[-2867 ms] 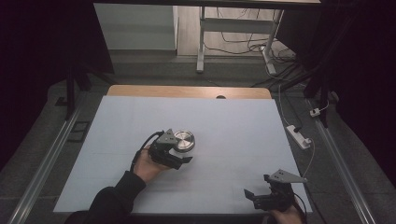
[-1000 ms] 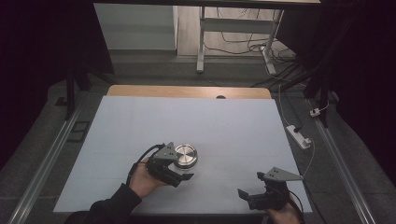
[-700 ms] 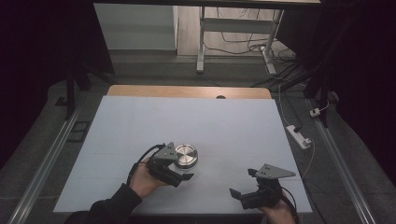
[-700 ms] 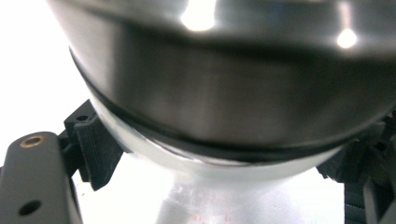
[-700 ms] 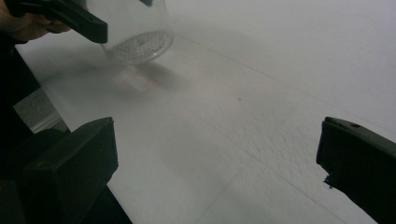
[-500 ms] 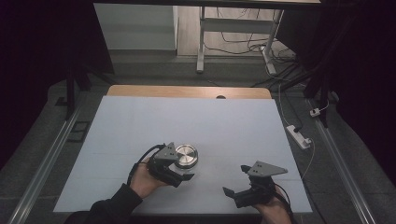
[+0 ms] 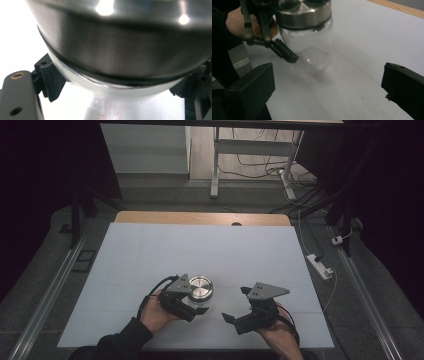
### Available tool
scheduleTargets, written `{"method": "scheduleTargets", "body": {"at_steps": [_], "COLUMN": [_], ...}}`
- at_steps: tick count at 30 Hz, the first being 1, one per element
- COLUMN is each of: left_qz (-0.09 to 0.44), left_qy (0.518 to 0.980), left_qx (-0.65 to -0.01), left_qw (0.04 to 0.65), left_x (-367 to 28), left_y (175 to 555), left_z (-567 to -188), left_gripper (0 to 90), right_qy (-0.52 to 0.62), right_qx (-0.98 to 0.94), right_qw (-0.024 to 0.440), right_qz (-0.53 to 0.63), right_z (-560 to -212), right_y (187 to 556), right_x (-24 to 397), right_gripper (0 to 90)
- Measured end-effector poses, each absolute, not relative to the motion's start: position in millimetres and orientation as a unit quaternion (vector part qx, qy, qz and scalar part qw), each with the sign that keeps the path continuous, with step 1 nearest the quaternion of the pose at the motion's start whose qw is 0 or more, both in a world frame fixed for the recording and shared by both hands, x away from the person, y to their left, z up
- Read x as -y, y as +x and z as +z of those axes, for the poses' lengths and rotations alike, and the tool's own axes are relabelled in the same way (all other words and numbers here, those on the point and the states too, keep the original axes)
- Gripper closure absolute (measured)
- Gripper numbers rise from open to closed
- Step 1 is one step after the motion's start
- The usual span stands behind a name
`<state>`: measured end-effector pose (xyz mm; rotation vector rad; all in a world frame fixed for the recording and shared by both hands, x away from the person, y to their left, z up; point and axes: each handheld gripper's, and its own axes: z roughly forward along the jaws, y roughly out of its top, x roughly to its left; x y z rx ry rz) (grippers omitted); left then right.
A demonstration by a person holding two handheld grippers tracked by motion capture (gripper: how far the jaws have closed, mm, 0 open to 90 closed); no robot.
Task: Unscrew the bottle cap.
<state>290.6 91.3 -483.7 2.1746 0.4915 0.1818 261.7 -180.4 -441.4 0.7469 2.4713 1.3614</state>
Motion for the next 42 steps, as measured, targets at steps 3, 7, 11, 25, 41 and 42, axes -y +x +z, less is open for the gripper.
{"method": "scheduleTargets", "body": {"at_steps": [3, 7, 11, 25, 41, 42], "left_qz": [0.072, 0.072, 0.071, 0.064, 0.028, 0.025], "left_qy": [0.874, 0.875, 0.876, 0.879, 0.889, 0.891], "left_qx": [-0.195, -0.195, -0.191, -0.187, -0.111, -0.103], "left_qw": [0.439, 0.438, 0.438, 0.435, 0.443, 0.442], "left_x": [-90, -89, -87, -83, -89, -89], "left_y": [290, 289, 289, 285, 285, 285], "left_z": [-484, -484, -485, -485, -478, -478], "left_gripper": [15.5, 15.5, 15.5, 15.5, 15.5, 15.5], "right_qy": [0.238, 0.234, 0.238, 0.224, 0.099, 0.081], "right_qx": [-0.85, -0.854, -0.853, -0.859, -0.875, -0.88], "right_qw": [0.093, 0.092, 0.101, 0.106, 0.022, 0.013], "right_qz": [0.461, 0.456, 0.453, 0.447, 0.472, 0.468], "right_z": [-440, -437, -432, -429, -422, -422], "right_y": [266, 270, 275, 285, 299, 300], "right_x": [167, 155, 143, 101, 112, 113], "right_gripper": [0.0, 0.0, 0.0, 4.3, 18.0, 18.0]}}
